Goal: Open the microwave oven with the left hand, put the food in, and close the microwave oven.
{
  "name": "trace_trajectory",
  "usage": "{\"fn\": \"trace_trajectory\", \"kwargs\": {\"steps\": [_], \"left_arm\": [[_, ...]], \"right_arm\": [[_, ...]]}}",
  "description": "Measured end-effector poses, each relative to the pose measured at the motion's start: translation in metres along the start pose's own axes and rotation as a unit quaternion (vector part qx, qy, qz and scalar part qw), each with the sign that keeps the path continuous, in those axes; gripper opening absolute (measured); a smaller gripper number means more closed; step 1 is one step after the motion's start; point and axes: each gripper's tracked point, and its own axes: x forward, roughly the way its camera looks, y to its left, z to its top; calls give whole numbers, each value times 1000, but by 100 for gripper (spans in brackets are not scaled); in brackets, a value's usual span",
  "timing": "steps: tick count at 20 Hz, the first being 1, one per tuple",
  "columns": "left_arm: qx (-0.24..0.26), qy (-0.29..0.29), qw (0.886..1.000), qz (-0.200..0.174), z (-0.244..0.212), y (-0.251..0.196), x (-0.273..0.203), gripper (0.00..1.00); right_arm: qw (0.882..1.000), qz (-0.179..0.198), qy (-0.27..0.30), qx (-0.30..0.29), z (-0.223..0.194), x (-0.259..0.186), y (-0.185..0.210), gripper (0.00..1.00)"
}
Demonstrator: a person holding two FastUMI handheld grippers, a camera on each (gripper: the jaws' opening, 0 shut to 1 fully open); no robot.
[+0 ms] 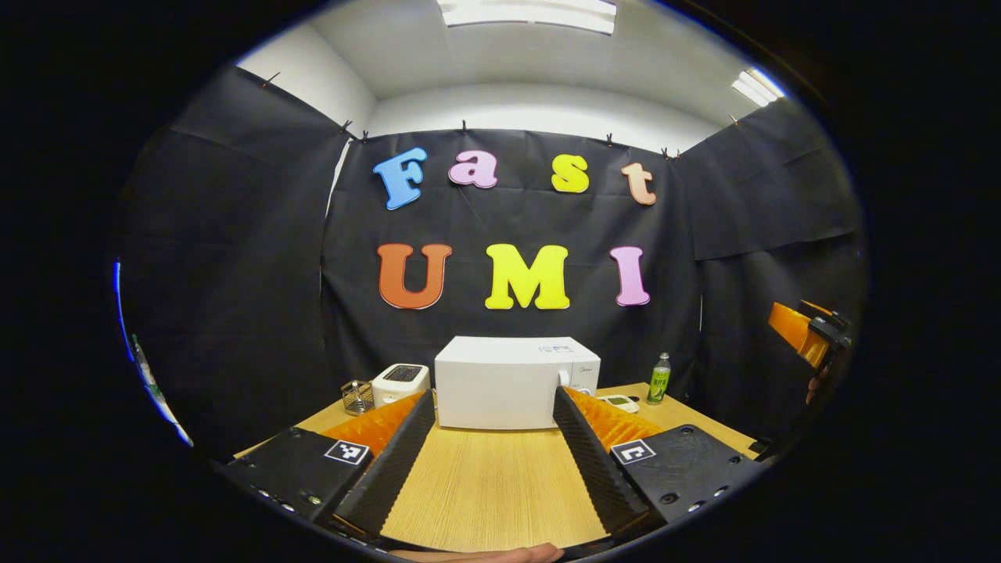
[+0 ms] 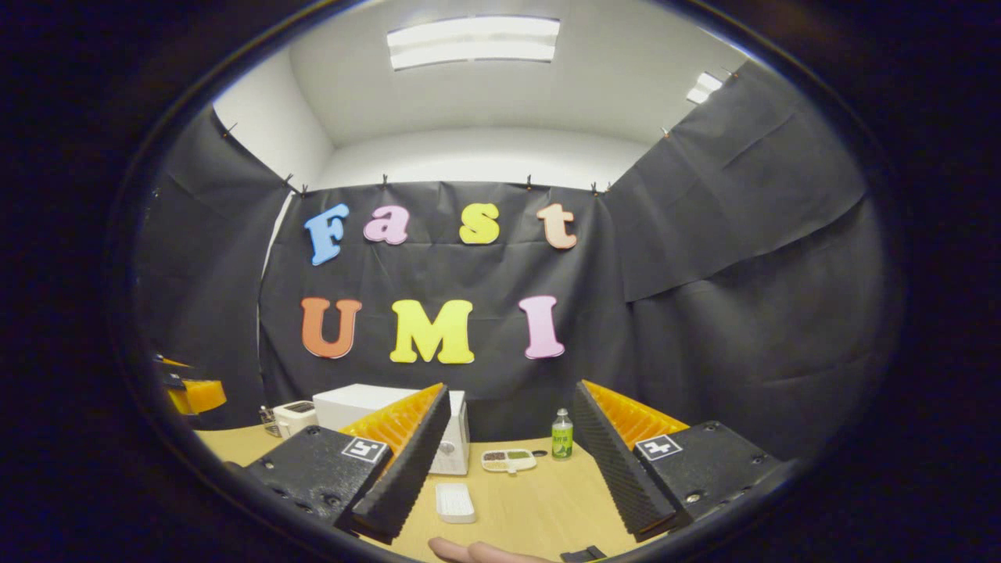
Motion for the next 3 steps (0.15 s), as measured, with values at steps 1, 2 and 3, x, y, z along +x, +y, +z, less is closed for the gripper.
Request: {"fn": "trace_trajectory", "kwargs": {"steps": [1,2,3], "left_arm": [[-1,-1,1000,-1,0,1,-1,96],[-4,0,1000,-3,-1,1,-1,96],[-4,-1,1000,-6,-1,-1,0,86]], "right_arm": [[1000,-1,2,-2,-2,-1,-1,91],[1000,1,5,0,-4,-2,1,91],[1000,3,8,4,-5,-3,1,91]]}}
